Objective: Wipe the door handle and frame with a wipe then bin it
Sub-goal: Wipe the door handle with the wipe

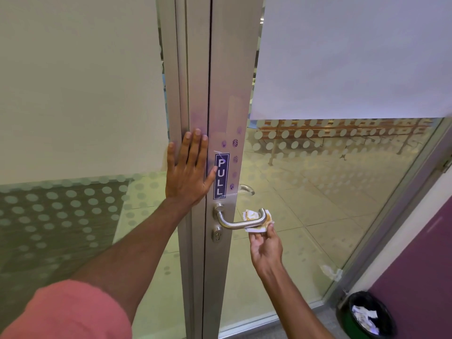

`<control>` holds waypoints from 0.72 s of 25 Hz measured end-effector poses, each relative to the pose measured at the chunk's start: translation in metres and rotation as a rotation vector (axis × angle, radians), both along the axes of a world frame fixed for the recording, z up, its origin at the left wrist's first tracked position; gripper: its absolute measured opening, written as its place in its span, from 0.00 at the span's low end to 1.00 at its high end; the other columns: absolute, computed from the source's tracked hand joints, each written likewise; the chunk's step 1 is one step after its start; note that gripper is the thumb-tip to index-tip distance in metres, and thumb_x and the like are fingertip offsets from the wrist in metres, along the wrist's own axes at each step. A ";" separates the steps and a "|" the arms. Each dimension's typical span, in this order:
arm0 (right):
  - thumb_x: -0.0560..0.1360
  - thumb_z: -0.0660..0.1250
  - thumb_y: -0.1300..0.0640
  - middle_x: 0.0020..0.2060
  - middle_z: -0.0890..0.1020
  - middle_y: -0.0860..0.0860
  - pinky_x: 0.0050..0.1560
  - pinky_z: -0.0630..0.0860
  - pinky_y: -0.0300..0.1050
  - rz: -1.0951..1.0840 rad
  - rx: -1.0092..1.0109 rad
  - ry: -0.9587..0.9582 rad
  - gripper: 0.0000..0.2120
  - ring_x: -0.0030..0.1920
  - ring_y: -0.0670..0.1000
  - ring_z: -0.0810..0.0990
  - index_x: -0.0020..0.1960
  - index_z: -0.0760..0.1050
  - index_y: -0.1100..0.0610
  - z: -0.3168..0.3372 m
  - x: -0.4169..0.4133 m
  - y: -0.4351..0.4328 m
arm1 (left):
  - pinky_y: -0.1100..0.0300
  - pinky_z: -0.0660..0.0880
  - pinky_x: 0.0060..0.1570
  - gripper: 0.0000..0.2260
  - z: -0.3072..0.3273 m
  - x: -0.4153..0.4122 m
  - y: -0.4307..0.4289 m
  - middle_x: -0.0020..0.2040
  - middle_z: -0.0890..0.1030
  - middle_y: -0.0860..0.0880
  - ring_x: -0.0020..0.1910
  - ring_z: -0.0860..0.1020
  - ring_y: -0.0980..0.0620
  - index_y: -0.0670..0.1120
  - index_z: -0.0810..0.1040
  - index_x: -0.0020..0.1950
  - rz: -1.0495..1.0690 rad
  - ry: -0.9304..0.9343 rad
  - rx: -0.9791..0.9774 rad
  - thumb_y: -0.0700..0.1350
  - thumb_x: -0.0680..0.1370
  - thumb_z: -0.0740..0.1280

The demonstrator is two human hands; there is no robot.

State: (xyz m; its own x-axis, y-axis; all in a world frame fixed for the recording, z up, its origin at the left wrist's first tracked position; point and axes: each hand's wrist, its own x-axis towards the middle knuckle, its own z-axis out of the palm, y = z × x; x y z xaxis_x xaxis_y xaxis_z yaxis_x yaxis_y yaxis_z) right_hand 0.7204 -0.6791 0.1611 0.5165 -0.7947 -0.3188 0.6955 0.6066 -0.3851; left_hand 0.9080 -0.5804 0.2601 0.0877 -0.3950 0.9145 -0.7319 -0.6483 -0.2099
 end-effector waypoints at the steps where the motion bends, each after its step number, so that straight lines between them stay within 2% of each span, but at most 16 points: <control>1: 0.84 0.53 0.58 0.56 0.78 0.63 0.64 0.71 0.59 0.004 0.019 -0.013 0.13 0.51 0.59 0.80 0.59 0.73 0.62 -0.001 0.001 0.005 | 0.45 0.36 0.77 0.36 0.000 0.000 0.000 0.81 0.44 0.44 0.80 0.39 0.48 0.43 0.41 0.80 -0.006 0.003 -0.001 0.62 0.82 0.52; 3: 0.84 0.53 0.57 0.57 0.78 0.63 0.67 0.69 0.59 0.023 0.058 -0.055 0.16 0.53 0.59 0.79 0.65 0.70 0.63 -0.004 0.004 0.018 | 0.45 0.36 0.77 0.36 0.000 0.000 0.000 0.80 0.49 0.42 0.80 0.42 0.48 0.43 0.41 0.80 -0.020 0.008 -0.002 0.62 0.82 0.52; 5: 0.84 0.52 0.56 0.59 0.78 0.62 0.67 0.68 0.57 0.051 0.088 -0.087 0.17 0.55 0.59 0.78 0.66 0.69 0.64 -0.004 0.013 0.035 | 0.45 0.36 0.77 0.36 0.000 0.000 0.000 0.80 0.51 0.42 0.80 0.47 0.46 0.42 0.42 0.80 -0.025 0.004 -0.002 0.62 0.82 0.52; 7: 0.84 0.52 0.56 0.57 0.79 0.60 0.66 0.69 0.57 0.073 0.110 -0.106 0.16 0.54 0.58 0.78 0.63 0.71 0.64 -0.001 0.024 0.052 | 0.45 0.36 0.77 0.35 0.000 0.000 0.000 0.80 0.51 0.42 0.80 0.49 0.44 0.43 0.42 0.80 -0.024 0.007 0.000 0.62 0.82 0.51; 8: 0.84 0.51 0.56 0.57 0.79 0.60 0.66 0.68 0.58 0.079 0.124 -0.120 0.15 0.53 0.58 0.78 0.60 0.73 0.63 0.001 0.027 0.057 | 0.45 0.36 0.77 0.35 0.000 0.000 0.001 0.80 0.51 0.42 0.80 0.47 0.45 0.43 0.42 0.80 -0.025 0.012 0.001 0.62 0.82 0.50; 10: 0.84 0.50 0.57 0.60 0.77 0.62 0.67 0.67 0.59 0.094 0.157 -0.134 0.15 0.59 0.61 0.76 0.53 0.74 0.61 0.002 0.027 0.061 | 0.45 0.36 0.77 0.36 0.001 0.000 0.001 0.80 0.50 0.42 0.80 0.42 0.47 0.43 0.41 0.80 -0.027 0.017 0.003 0.62 0.82 0.50; 13: 0.84 0.50 0.57 0.62 0.75 0.63 0.70 0.65 0.60 0.116 0.181 -0.133 0.16 0.67 0.62 0.71 0.52 0.74 0.63 0.004 0.025 0.059 | 0.45 0.36 0.77 0.37 0.001 0.000 0.001 0.80 0.50 0.43 0.80 0.47 0.45 0.43 0.42 0.80 -0.026 0.006 0.001 0.62 0.81 0.53; 15: 0.84 0.50 0.57 0.61 0.75 0.63 0.69 0.65 0.61 0.109 0.204 -0.155 0.15 0.65 0.63 0.73 0.55 0.73 0.63 0.005 0.032 0.061 | 0.45 0.36 0.77 0.37 0.001 -0.001 0.000 0.80 0.51 0.42 0.79 0.50 0.44 0.42 0.43 0.80 -0.032 -0.002 -0.003 0.62 0.81 0.55; 18: 0.84 0.51 0.56 0.56 0.78 0.62 0.69 0.67 0.59 0.087 0.220 -0.170 0.16 0.59 0.62 0.76 0.58 0.72 0.65 0.007 0.044 0.068 | 0.45 0.36 0.77 0.38 -0.001 0.000 0.000 0.80 0.51 0.43 0.80 0.43 0.47 0.43 0.43 0.80 -0.026 -0.015 -0.018 0.62 0.81 0.55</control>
